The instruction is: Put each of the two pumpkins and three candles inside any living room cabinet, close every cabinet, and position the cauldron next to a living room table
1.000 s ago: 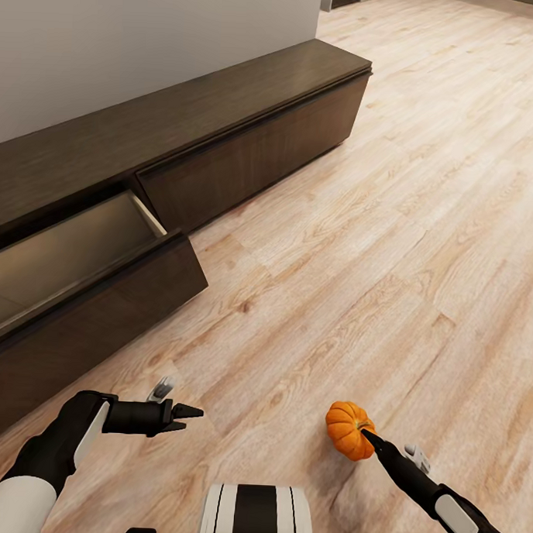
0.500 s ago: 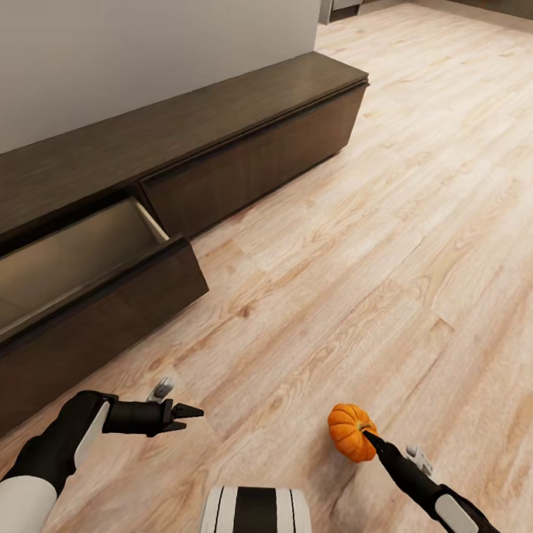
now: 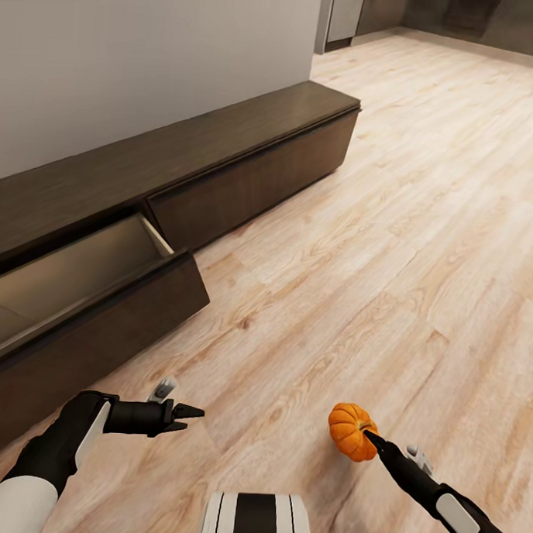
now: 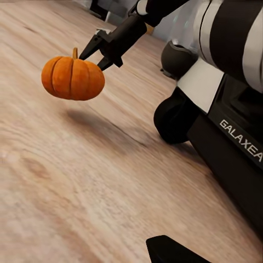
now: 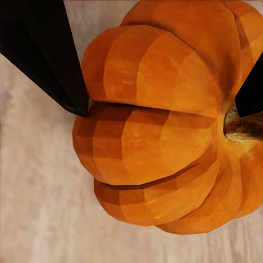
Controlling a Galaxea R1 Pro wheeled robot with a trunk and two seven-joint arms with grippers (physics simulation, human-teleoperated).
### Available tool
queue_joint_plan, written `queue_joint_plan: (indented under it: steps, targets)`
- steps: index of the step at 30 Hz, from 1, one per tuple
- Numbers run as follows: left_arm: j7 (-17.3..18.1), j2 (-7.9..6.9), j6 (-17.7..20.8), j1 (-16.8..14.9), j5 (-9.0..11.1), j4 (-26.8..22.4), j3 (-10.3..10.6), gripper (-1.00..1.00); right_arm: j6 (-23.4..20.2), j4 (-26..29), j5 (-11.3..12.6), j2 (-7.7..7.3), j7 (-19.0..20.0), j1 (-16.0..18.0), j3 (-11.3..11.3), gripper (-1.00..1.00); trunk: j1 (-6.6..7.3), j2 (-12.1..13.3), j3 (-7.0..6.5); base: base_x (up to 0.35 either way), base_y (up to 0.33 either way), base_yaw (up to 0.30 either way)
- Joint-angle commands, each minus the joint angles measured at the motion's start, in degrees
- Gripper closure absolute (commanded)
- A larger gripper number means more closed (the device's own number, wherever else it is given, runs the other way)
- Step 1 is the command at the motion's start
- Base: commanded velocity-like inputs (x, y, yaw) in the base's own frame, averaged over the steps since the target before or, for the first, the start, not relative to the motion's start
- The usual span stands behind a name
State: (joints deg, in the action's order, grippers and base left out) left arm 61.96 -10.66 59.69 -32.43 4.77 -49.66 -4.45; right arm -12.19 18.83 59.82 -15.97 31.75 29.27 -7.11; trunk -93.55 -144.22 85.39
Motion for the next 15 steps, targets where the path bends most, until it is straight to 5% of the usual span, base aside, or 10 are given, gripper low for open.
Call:
queue_joint_plan:
  steps: [1,15]
  targets:
    - [0.0,-0.02,0.0,0.0,0.0,0.0,0.0,-1.0,-0.1,0.0,0.1,0.02,0.2,0.0,0.1,1.0,0.02,0.0,-0.23,0.0,0.0,0.0]
    - [-0.2,0.1,0.0,0.0,-0.1,0.0,0.1,-1.0,-4.4,0.1,0.5,-0.69,0.8,-0.7,0.4,1.0,0.38,0.2,-3.33,0.0,0.0,0.0]
